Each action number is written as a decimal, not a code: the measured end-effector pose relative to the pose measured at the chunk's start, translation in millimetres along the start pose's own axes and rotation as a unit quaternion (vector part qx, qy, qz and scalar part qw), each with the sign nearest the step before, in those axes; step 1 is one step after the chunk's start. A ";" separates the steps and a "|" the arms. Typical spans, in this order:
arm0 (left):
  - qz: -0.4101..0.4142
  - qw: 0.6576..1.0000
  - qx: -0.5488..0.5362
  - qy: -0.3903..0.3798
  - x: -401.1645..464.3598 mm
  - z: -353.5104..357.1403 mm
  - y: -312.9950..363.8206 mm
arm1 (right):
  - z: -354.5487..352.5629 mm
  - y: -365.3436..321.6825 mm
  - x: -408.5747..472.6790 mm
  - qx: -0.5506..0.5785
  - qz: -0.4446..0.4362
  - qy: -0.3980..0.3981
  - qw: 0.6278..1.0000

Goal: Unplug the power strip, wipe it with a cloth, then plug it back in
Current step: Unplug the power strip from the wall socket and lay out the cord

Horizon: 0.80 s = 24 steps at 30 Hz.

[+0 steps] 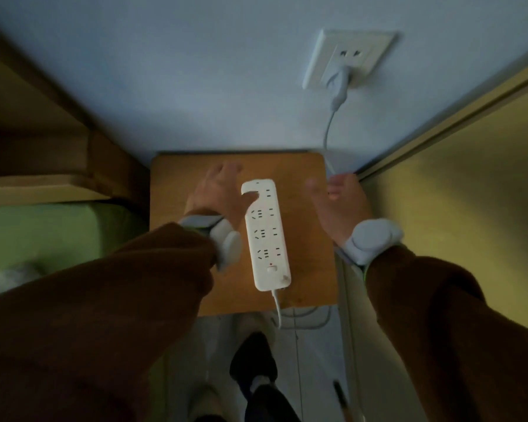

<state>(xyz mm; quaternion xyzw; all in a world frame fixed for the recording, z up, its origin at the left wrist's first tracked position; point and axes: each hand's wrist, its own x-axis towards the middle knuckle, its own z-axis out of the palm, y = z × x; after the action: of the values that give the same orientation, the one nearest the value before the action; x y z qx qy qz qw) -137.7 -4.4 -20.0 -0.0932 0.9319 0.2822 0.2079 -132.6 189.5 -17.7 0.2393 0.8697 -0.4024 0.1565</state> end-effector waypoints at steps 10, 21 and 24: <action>0.074 0.974 -0.206 0.065 34.1 -27.3 127.0 | -58.1 -93.7 29.7 -0.047 -0.158 0.126 0.978; 0.035 0.972 -0.203 0.111 51.8 -24.0 145.2 | -66.5 -110.0 50.8 -0.081 -0.172 0.111 0.975; 0.033 0.971 -0.206 0.119 55.5 -20.4 146.2 | -69.4 -111.1 51.5 -0.082 -0.174 0.100 0.976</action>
<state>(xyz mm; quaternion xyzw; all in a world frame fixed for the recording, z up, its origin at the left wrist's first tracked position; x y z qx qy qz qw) -236.9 101.3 42.2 -0.1360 0.8741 0.4621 0.0628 -241.5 195.8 71.4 0.1095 0.9393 -0.3247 0.0148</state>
